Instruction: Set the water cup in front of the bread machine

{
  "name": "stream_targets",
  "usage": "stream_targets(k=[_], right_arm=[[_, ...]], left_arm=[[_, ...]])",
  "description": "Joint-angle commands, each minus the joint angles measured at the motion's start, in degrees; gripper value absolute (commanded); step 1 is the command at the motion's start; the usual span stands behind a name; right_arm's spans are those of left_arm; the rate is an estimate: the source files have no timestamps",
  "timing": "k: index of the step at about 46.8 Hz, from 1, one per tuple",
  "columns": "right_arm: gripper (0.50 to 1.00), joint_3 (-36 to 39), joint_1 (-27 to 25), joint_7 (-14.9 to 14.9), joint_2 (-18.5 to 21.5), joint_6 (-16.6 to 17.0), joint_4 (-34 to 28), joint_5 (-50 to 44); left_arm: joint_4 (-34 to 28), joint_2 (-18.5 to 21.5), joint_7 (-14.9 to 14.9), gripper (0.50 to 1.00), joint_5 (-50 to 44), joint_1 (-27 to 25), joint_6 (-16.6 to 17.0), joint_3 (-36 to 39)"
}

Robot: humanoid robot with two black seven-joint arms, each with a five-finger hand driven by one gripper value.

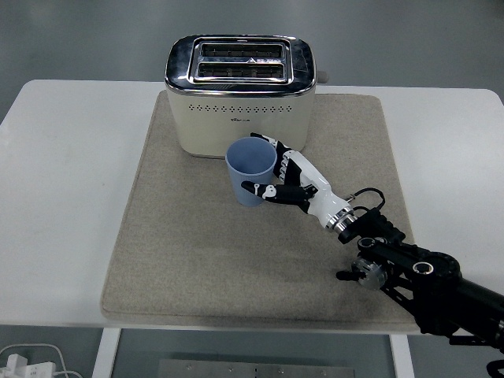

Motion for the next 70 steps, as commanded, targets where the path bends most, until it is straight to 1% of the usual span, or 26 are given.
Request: stream_targets(k=[1,10,28,48,55,62,70], right_arm=[[0.928,0.4,-0.1,0.0,-0.2,0.2,0.0,0.0],[0.928,1.8,-0.6,0.0,-0.8,1.5,0.0,0.0],[0.928,2.1,-1.2,0.0,-2.7,2.4,0.0,0.0],[0.928,2.2,-1.5,0.0,-4.1,2.5,0.1,0.1],[0.928,2.7,-1.6,0.0,-4.7,3.1,0.1,0.1],[0.928,3.9,-1.6,0.0,-5.6,4.2,0.1,0.2],[0.928,4.5,-1.6,0.0,-7.6,5.4,0.1,1.8]], left_arm=[[0.0,0.0,0.0,1.000,0.0,0.0,0.0,0.0],[0.0,0.0,0.0,1.000,0.0,0.0,0.0,0.0],[0.0,0.0,0.0,1.000,0.0,0.0,0.0,0.0],[0.0,0.0,0.0,1.000,0.0,0.0,0.0,0.0],[0.0,0.0,0.0,1.000,0.0,0.0,0.0,0.0],[0.0,0.0,0.0,1.000,0.0,0.0,0.0,0.1],[0.1,0.0,0.0,1.000,0.0,0.1,0.0,0.1]])
